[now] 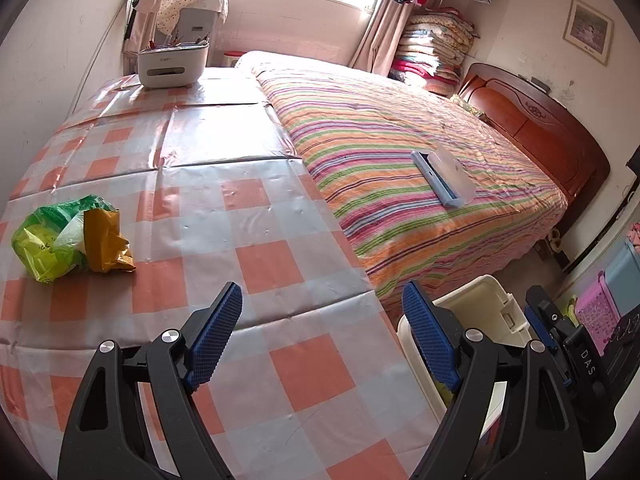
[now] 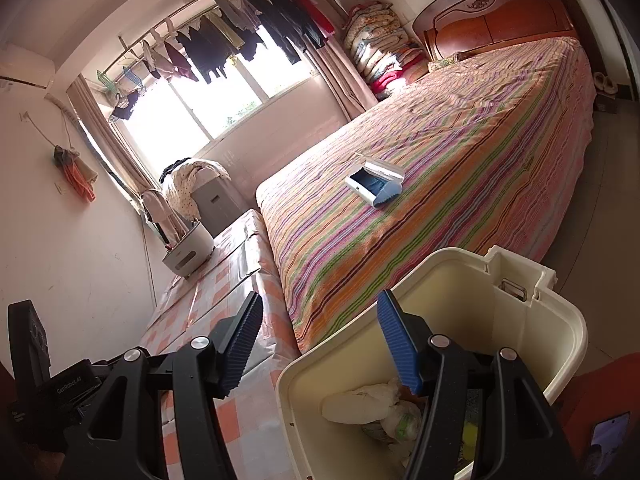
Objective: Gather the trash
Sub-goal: 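Carry the cloth and blister pack over the cream bin and release both, then move both tools back toward the green snack bag and yellow packet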
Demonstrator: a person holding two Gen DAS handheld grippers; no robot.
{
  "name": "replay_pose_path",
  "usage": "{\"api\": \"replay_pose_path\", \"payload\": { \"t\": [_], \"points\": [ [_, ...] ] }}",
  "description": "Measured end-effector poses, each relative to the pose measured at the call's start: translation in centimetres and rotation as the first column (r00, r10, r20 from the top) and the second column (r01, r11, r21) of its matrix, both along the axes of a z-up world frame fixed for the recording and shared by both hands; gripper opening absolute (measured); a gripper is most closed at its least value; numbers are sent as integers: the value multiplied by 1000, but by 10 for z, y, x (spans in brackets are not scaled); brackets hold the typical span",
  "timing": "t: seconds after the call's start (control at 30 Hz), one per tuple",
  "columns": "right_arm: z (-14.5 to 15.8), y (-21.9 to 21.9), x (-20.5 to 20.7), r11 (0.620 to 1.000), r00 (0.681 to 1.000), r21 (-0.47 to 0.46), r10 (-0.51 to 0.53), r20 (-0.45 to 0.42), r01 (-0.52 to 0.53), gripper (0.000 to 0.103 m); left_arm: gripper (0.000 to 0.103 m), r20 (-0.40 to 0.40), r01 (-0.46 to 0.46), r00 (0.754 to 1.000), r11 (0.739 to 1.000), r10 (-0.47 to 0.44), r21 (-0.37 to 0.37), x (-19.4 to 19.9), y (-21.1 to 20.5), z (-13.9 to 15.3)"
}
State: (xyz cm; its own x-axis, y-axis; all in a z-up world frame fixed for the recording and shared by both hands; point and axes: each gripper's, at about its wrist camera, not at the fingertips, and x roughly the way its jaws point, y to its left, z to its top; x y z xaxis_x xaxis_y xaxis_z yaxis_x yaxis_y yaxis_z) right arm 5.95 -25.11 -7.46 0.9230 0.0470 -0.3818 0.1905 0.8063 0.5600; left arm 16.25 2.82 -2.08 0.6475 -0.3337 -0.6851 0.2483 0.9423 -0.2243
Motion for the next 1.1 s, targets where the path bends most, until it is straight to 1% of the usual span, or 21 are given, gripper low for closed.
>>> {"api": "replay_pose_path", "payload": {
  "t": [0.1, 0.17, 0.23, 0.3, 0.37, 0.43, 0.47, 0.53, 0.57, 0.7, 0.77, 0.87, 0.97, 1.03, 1.1],
  "points": [
    [-2, 10, 6, 1000, 999, -2, 31, -16, -31, 58, 81, 47, -90, 995, 994, 87, 58, 5, 38, 4],
    [-4, 15, 8, 999, 999, -2, 46, -23, -46, 58, 81, 79, -171, 983, 979, 163, 108, 8, 67, 6],
    [-5, 21, 11, 998, 998, -10, 56, -27, -57, 58, 81, 93, -248, 967, 961, 237, 126, 14, 99, 5],
    [-5, 26, 13, 998, 997, -20, 67, -28, -67, 58, 81, 57, -319, 947, 944, 315, 89, 22, 136, 2],
    [-7, 33, 16, 996, 996, -23, 83, -34, -84, 58, 81, -3, -375, 927, 927, 375, 23, 28, 171, -4],
    [-8, 39, 18, 995, 994, -24, 99, -40, -100, 58, 81, -56, -429, 903, 903, 427, -30, 34, 201, -10],
    [-9, 42, 20, 994, 993, -26, 108, -44, -109, 58, 81, -71, -443, 896, 896, 439, -41, 37, 211, -12],
    [-10, 50, 22, 992, 991, -32, 124, -51, -126, 58, 81, -77, -472, 880, 881, 470, -19, 43, 225, -16],
    [-11, 54, 24, 990, 990, -36, 132, -54, -134, 58, 81, -81, -476, 877, 879, 474, -16, 46, 231, -19],
    [-12, 69, 30, 984, 983, -41, 172, -68, -175, 58, 81, -146, -479, 871, 877, 469, -41, 60, 248, -34],
    [-11, 80, 35, 977, 976, -39, 205, -78, -208, 58, 81, -164, -486, 864, 873, 476, -27, 67, 251, -39],
    [-8, 102, 47, 956, 954, -35, 287, -88, -291, 58, 81, -182, -482, 864, 876, 469, -28, 75, 254, -44],
    [-1, 128, 57, 927, 928, -61, 364, -80, -369, 58, 81, -199, -493, 855, 869, 479, -27, 83, 260, -51],
    [3, 144, 61, 907, 910, -84, 407, -74, -413, 58, 81, -204, -509, 844, 860, 495, -19, 87, 264, -54],
    [6, 158, 65, 888, 894, -108, 442, -74, -447, 58, 81, -218, -519, 837, 854, 501, -30, 92, 270, -57]
  ]
}}
